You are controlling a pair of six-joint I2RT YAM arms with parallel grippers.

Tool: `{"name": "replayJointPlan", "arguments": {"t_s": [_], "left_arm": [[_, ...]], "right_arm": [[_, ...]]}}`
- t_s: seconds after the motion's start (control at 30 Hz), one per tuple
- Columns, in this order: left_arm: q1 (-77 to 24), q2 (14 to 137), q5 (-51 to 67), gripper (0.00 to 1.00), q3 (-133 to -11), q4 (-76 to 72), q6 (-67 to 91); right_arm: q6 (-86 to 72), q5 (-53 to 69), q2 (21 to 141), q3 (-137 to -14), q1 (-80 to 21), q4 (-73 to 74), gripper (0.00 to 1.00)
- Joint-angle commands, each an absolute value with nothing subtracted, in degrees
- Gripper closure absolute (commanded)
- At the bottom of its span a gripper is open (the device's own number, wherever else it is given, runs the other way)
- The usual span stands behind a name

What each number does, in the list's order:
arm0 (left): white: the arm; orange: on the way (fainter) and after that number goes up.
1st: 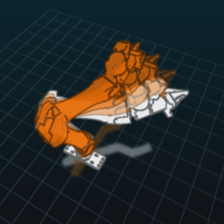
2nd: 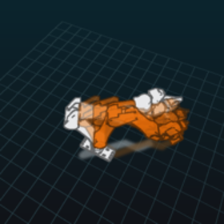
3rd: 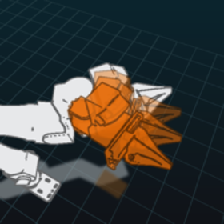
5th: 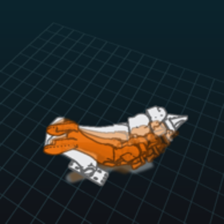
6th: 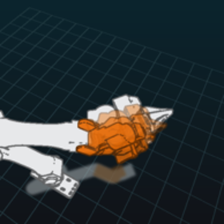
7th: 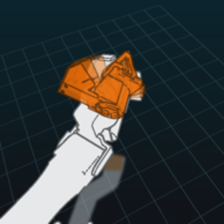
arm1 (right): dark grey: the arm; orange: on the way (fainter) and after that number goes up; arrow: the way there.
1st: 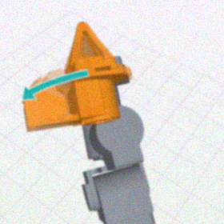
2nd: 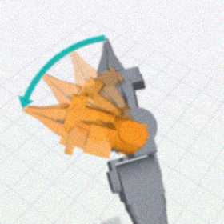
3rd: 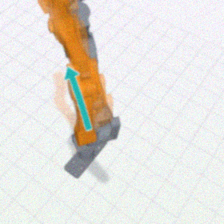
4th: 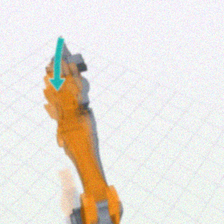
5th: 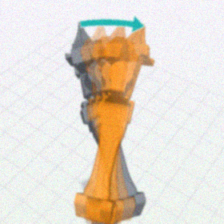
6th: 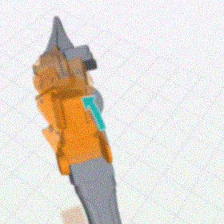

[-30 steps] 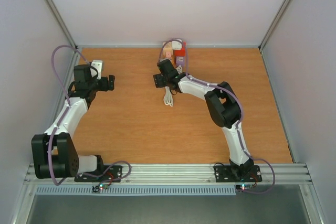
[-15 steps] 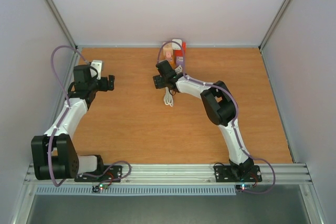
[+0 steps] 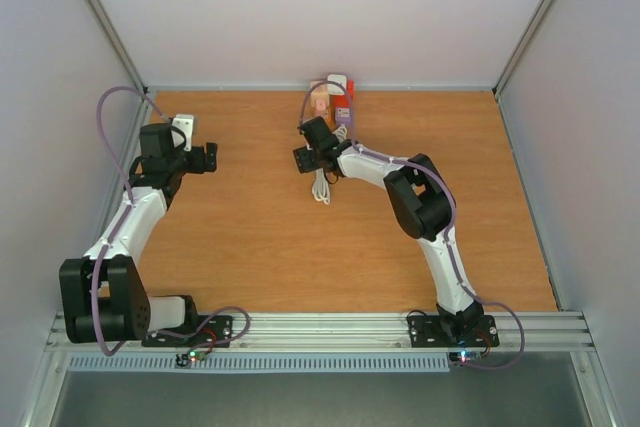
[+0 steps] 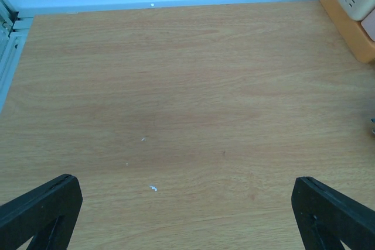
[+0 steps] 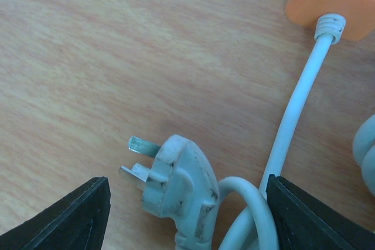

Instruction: Pull the plug off the socket

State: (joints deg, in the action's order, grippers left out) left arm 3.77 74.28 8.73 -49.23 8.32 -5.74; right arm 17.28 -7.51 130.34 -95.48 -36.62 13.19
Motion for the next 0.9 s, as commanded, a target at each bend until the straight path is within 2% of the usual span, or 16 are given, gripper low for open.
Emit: {"name": "replayJointPlan", "arguments": {"t_s": [0.0,0.47,0.87], "left_arm": [[3.46,74.00,7.83,0.00,-48.77,4.51,-5.15],[3.47,74.26,7.46,0.00,-49.00,4.76,-5.32],[3.47,74.31,8.10,0.00,-49.37,5.39,-5.45]], "right_arm": [[18.94,-1.21,127.92,-90.71,-37.02,18.39,0.27],[29.49,8.97,114.46,-71.84,-37.11,16.52,0.31],[35.62,9.05,100.44,-56.38,-36.87,18.06,0.32]]}}
